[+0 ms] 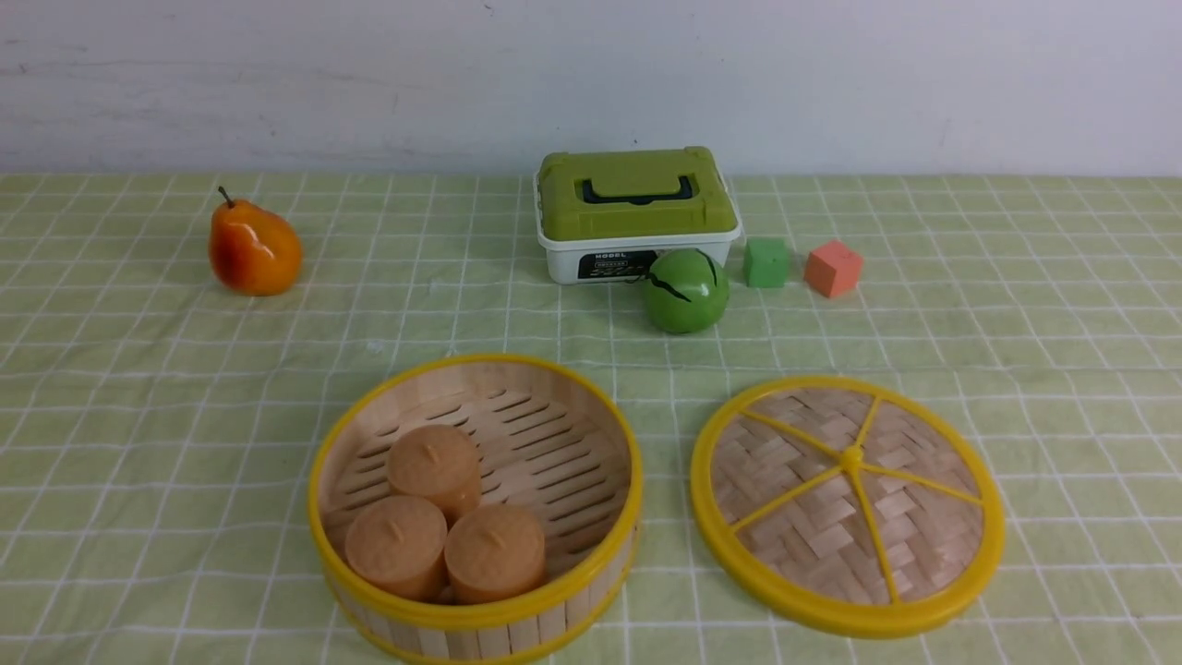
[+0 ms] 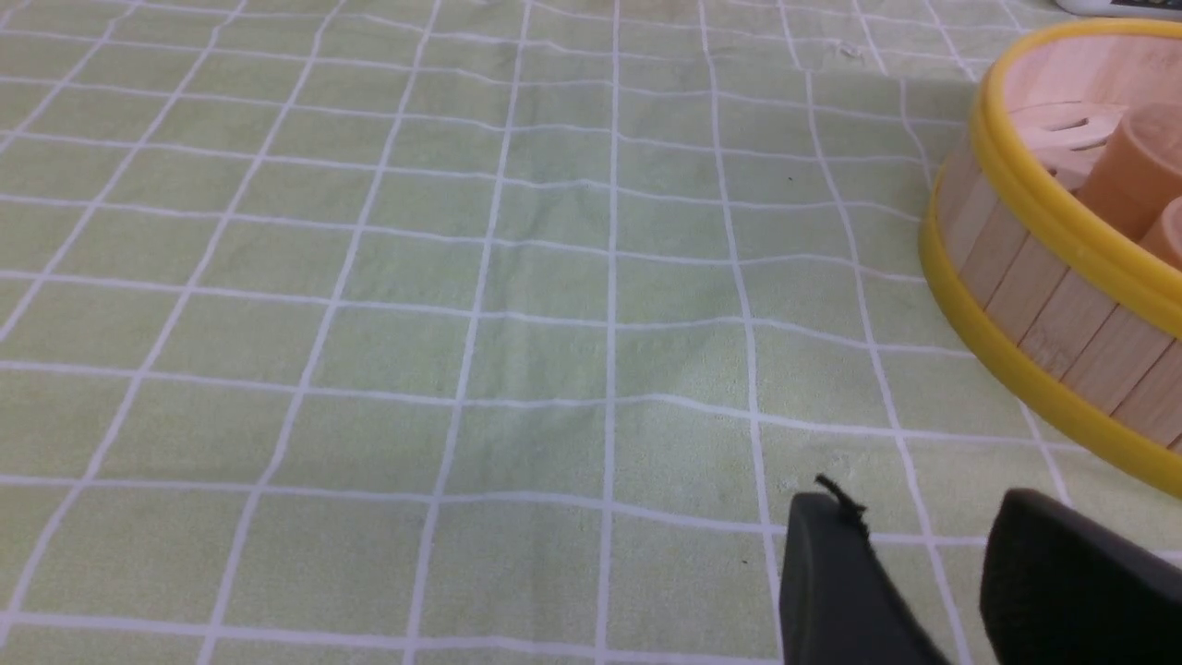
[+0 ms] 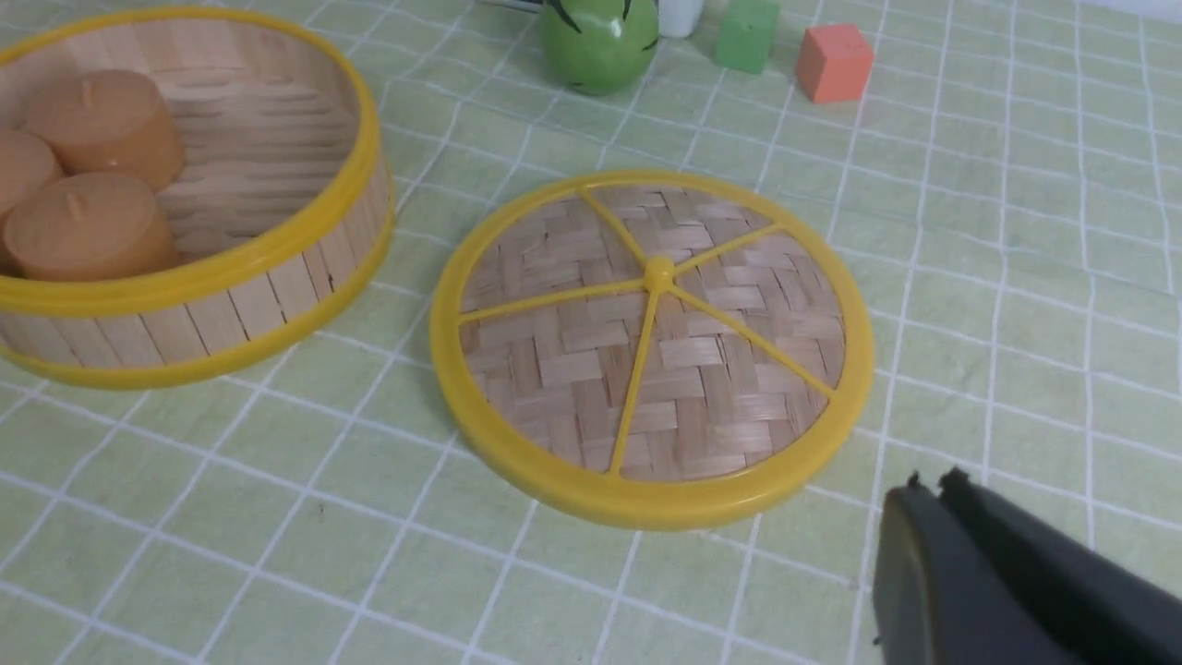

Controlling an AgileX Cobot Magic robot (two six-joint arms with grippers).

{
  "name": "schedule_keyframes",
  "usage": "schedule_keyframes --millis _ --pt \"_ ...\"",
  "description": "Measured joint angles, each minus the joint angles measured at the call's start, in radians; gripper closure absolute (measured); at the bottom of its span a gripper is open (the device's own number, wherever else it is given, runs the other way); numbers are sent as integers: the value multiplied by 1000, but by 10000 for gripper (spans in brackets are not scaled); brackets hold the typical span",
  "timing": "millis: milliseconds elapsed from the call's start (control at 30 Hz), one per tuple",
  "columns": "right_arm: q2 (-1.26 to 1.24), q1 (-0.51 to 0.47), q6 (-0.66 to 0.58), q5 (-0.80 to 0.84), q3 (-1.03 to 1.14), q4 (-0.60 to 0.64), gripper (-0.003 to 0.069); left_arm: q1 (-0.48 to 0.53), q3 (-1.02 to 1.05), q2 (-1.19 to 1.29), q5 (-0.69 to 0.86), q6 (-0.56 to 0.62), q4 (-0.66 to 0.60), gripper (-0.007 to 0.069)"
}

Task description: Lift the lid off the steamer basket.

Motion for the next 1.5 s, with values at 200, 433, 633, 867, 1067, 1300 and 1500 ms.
schedule_keyframes --millis 200,433,633,867,1067,1300,1500 --pt "0 0 0 5 10 0 672 0 0 0 0 0 0 386" --pt "-34 0 -12 -198 180 40 669 0 0 0 0 0 0 386" --pt "-223 -125 -19 -590 497 46 663 0 0 0 0 0 0 386" --pt "-381 -379 38 -573 574 0 654 0 0 0 0 0 0 386" --pt "-386 -402 99 -447 574 -52 646 0 0 0 0 0 0 386" --pt "-386 -334 180 -352 573 -101 641 0 0 0 0 0 0 386" --pt "-386 -330 186 -329 569 -104 637 0 0 0 0 0 0 386"
